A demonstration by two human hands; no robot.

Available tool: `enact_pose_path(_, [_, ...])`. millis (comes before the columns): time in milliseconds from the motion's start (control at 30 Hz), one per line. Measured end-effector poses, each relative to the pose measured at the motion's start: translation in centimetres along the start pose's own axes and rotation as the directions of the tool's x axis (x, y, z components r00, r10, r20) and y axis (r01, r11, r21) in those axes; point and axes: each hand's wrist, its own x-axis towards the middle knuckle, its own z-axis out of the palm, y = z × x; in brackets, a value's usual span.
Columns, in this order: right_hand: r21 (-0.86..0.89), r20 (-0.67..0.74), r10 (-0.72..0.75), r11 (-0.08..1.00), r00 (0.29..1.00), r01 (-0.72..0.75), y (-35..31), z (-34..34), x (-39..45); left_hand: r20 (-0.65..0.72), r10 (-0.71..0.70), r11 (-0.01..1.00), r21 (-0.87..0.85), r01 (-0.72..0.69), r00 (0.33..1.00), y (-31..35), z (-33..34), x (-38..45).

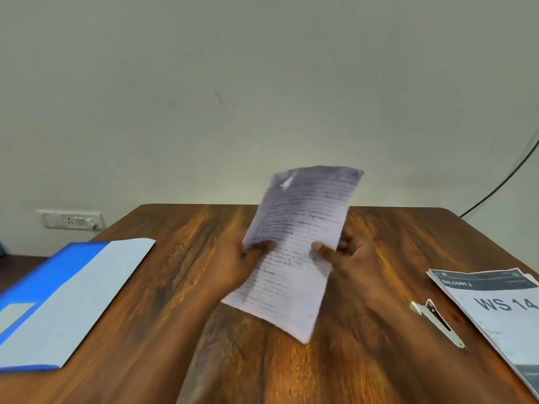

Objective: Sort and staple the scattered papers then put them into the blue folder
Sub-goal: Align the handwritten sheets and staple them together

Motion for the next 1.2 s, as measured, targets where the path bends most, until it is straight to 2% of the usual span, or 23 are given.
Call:
enact_pose_path(67, [0.081, -0.097, -0.054, 0.995, 0.994, 0.062, -2.6, -1.2, 1.1, 0.139, -0.021, 0.98, 0.2, -0.007, 0.99, 1.4, -1.8, 1.2])
enact_pose_path(133, [-0.064, -0.105, -0.167, 0.985, 0.98, 0.161, -4.9, -2.8, 2.1, 0.233, -0.049, 0.94, 0.341, -0.034, 0.971, 2.8, -2.9, 2.3])
enact_pose_path(200, [-0.299, 0.013, -0.225, 0.929, 0.974, 0.219, -6.6, -4.0, 2.7, 0.317, -0.043, 0.912, 0.4, -0.092, 0.947, 3.8, -3.5, 3.2])
enact_pose_path(267, [-0.509, 0.157, -0.184, 0.827, 0.97, 0.239, -7.8, -4.4, 2.7, 0.389, -0.033, 0.875, 0.455, -0.162, 0.921, 4.8, -3.4, 3.8])
enact_pose_path(333, [-0.612, 0.267, -0.131, 0.742, 0.955, 0.273, -8.2, -4.5, 2.6, 0.434, -0.072, 0.832, 0.523, -0.186, 0.898, 5.3, -2.9, 4.2])
enact_pose_path(400, [-0.637, 0.353, -0.069, 0.713, 0.933, 0.294, -8.3, -4.3, 2.3, 0.461, -0.108, 0.826, 0.535, -0.178, 0.881, 5.2, -2.2, 4.5])
enact_pose_path(467, [-0.636, 0.376, 0.007, 0.729, 0.927, 0.253, -7.5, -4.5, 2.1, 0.463, -0.114, 0.827, 0.534, -0.175, 0.879, 5.0, -2.1, 4.6])
enact_pose_path(600, [-0.489, 0.185, 0.093, 0.872, 0.978, 0.009, -6.1, -5.8, 1.8, 0.417, -0.178, 0.763, 0.63, -0.143, 0.891, 2.7, -4.5, 4.1])
enact_pose_path(667, [-0.407, 0.124, 0.105, 0.912, 0.987, -0.045, -5.3, -6.6, 1.8, 0.33, -0.212, 0.82, 0.572, -0.016, 0.92, 0.4, -6.2, 3.6])
enact_pose_path(700, [-0.368, 0.111, 0.097, 0.928, 0.989, -0.05, -4.9, -7.0, 1.7, 0.282, -0.227, 0.874, 0.481, 0.067, 0.932, -0.6, -6.8, 3.1])
enact_pose_path(767, [-0.295, 0.088, 0.109, 0.952, 0.99, -0.079, -3.7, -7.4, 1.5, 0.196, -0.254, 0.955, 0.207, 0.213, 0.947, -2.0, -6.8, 1.9])
enact_pose_path(833, [-0.22, 0.061, 0.128, 0.969, 0.99, -0.112, -2.3, -7.4, 1.2, 0.144, -0.275, 0.957, -0.057, 0.286, 0.95, -2.3, -5.4, 0.2])
enact_pose_path(867, [-0.193, 0.044, 0.136, 0.973, 0.99, -0.125, -1.4, -7.5, 1.1, 0.126, -0.295, 0.941, -0.132, 0.31, 0.947, -2.5, -4.5, -0.6])
enact_pose_path(967, [-0.142, 0.013, 0.179, 0.974, 0.984, -0.175, 0.9, -7.2, 0.7, 0.084, -0.309, 0.92, -0.225, 0.32, 0.947, -4.0, -1.9, -2.2])
enact_pose_path(1100, [-0.101, 0.003, 0.22, 0.971, 0.975, -0.219, 3.8, -6.6, -0.1, 0.032, -0.426, 0.844, -0.345, 0.41, 0.904, -5.5, 0.4, -3.1])
enact_pose_path(1200, [-0.085, -0.026, 0.204, 0.975, 0.979, -0.206, 4.4, -6.7, 0.1, -0.016, -0.411, 0.853, -0.359, 0.378, 0.912, -5.5, 1.0, -2.9])
